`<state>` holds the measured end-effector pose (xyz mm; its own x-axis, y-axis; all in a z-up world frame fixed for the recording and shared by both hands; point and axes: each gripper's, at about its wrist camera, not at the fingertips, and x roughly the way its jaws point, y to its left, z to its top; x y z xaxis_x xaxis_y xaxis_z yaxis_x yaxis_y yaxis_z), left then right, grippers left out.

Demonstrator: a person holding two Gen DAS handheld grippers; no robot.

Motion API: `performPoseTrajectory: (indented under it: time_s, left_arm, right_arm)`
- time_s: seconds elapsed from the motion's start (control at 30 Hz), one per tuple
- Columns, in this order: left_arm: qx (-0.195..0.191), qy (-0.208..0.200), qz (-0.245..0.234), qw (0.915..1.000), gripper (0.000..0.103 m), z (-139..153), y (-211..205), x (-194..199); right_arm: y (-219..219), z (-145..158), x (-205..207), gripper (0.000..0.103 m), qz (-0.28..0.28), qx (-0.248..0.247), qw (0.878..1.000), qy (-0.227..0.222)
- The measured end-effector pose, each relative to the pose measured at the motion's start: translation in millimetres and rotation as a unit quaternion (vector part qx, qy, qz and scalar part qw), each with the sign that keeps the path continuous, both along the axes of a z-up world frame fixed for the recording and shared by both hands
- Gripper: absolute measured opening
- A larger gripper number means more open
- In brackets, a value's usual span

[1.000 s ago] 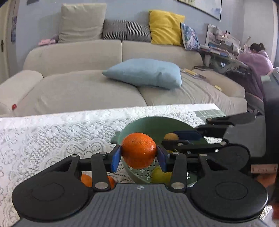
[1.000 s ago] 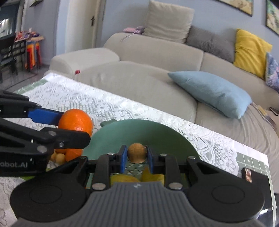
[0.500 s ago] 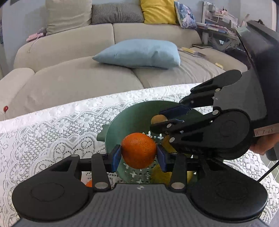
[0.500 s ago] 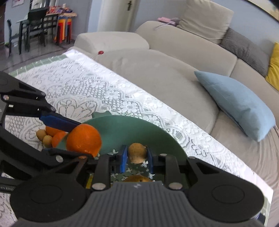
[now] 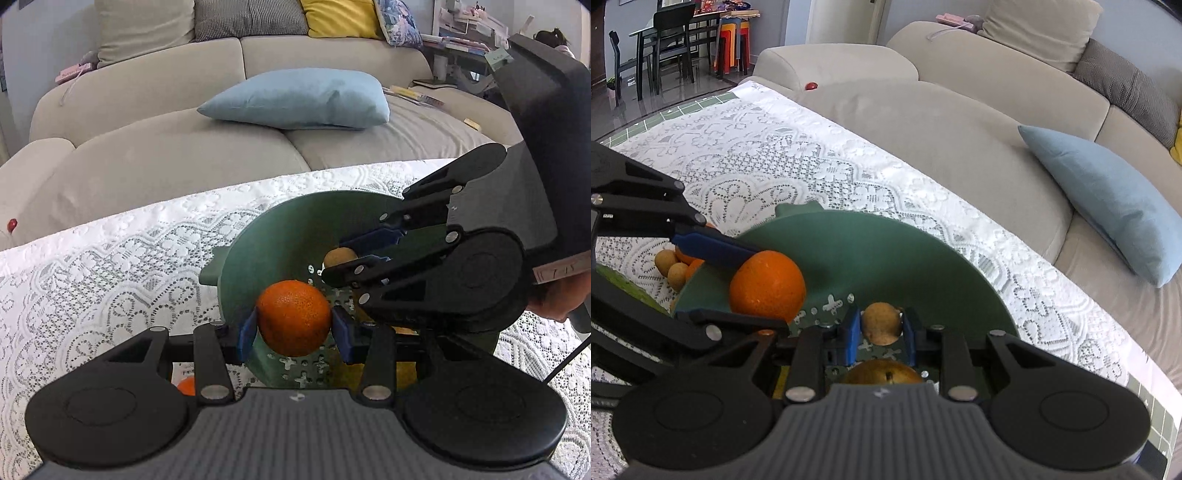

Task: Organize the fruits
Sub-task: 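Carry the mandarin and kiwi over the colander and release them inside, then withdraw both tools from the colander back over the remaining fruit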

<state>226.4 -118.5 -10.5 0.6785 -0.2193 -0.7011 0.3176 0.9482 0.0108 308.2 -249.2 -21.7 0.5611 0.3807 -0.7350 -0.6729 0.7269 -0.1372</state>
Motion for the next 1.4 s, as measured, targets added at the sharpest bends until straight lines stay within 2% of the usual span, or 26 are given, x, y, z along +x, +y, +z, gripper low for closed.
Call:
performPoseTrajectory:
  time_s: [0.23, 0.37, 0.57, 0.63, 0.7, 0.77, 0.93, 1.17, 1.33, 1.4]
  left_arm:
    - [0.017, -0.006, -0.006, 0.9998, 0.050, -1, -5, -1]
    - [0.028, -0.011, -0.011, 0.9995, 0.054, -3, -6, -3]
    - [0.027, -0.010, -0.015, 0.9995, 0.056, -2, -6, -4]
    - [0.031, -0.021, -0.017, 0.9991, 0.063, 0, -7, -9]
    - [0.038, -0.037, -0.017, 0.9984, 0.071, 2, -8, -13]
    - [0.038, -0.047, -0.021, 0.9979, 0.075, 6, -7, -17]
    - [0.008, -0.050, -0.022, 0.9985, 0.076, 16, 1, -24]
    - [-0.013, -0.076, -0.010, 0.9970, 0.076, 30, 14, -46]
    - [-0.026, -0.089, 0.008, 0.9957, 0.076, 39, 27, -58]
    - [-0.032, -0.093, 0.016, 0.9951, 0.076, 42, 33, -62]
  right_arm:
    - [0, -5, 0, 0.021, 0.004, -0.002, 1.000, 0.011]
    - [2, -8, -2, 0.021, 0.009, -0.013, 1.000, 0.011]
    - [3, -6, -5, 0.024, 0.012, -0.022, 1.000, 0.009]
    - [2, -4, -7, 0.027, 0.012, -0.022, 1.000, 0.006]
    - [-1, -1, -8, 0.037, 0.009, -0.019, 1.000, 0.003]
    - [-4, 2, -10, 0.037, 0.008, -0.019, 1.000, 0.001]
    - [-6, 11, -20, 0.041, 0.001, -0.019, 1.000, -0.013]
    - [-10, 26, -46, 0.051, -0.063, 0.010, 0.997, -0.041]
    - [-8, 32, -65, 0.054, -0.145, 0.017, 0.988, -0.043]
    - [-10, 35, -72, 0.054, -0.166, 0.041, 0.985, -0.040]
